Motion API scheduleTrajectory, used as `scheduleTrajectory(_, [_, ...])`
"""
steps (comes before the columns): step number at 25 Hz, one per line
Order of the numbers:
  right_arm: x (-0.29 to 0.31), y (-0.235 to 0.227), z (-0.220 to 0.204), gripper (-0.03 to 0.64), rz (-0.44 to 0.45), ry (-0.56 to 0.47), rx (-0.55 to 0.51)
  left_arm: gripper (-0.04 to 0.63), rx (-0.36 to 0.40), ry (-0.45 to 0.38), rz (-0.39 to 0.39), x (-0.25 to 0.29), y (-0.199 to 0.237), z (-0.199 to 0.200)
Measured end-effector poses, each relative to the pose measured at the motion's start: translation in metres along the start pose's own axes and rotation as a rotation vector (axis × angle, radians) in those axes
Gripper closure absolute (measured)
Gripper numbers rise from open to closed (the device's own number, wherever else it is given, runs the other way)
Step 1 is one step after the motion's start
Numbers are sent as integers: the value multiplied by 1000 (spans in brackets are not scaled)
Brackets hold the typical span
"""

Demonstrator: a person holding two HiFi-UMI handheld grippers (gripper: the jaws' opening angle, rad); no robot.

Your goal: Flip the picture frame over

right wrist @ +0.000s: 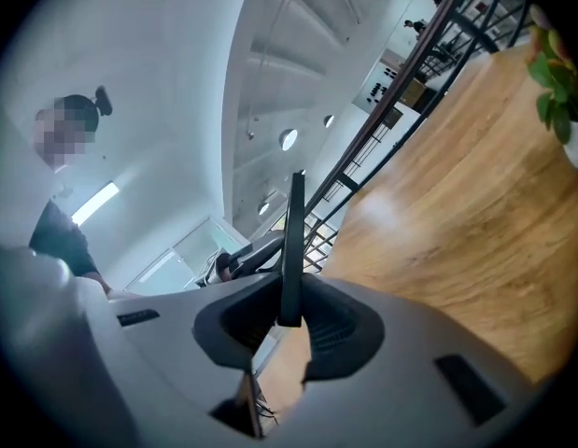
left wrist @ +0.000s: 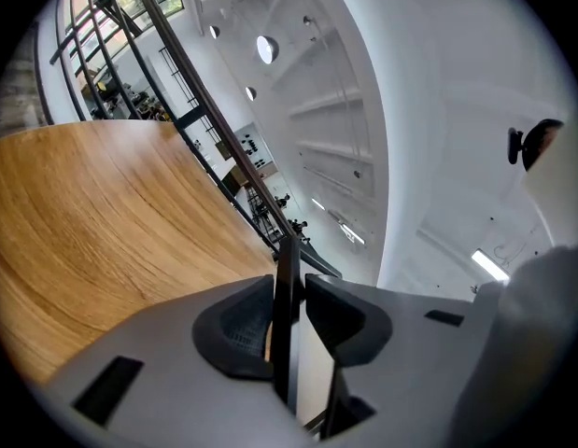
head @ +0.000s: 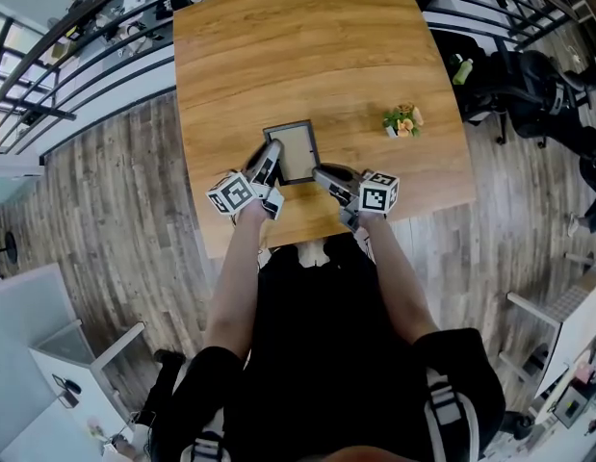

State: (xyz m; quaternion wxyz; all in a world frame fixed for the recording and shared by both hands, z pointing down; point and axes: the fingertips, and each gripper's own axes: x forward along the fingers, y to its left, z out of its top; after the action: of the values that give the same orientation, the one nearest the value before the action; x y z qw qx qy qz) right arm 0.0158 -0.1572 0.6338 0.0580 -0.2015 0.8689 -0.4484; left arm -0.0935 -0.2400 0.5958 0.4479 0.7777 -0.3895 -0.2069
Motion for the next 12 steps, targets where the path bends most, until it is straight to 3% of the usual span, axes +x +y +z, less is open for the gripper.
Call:
scheduleTrajectory(5, [-3,-5,2,540,-29,17,-73,485,127,59,105,2,12,-6])
scheduleTrajectory(12, [-5,-7,6,541,-62,29,-121,480,136,82,151,2,19,-8])
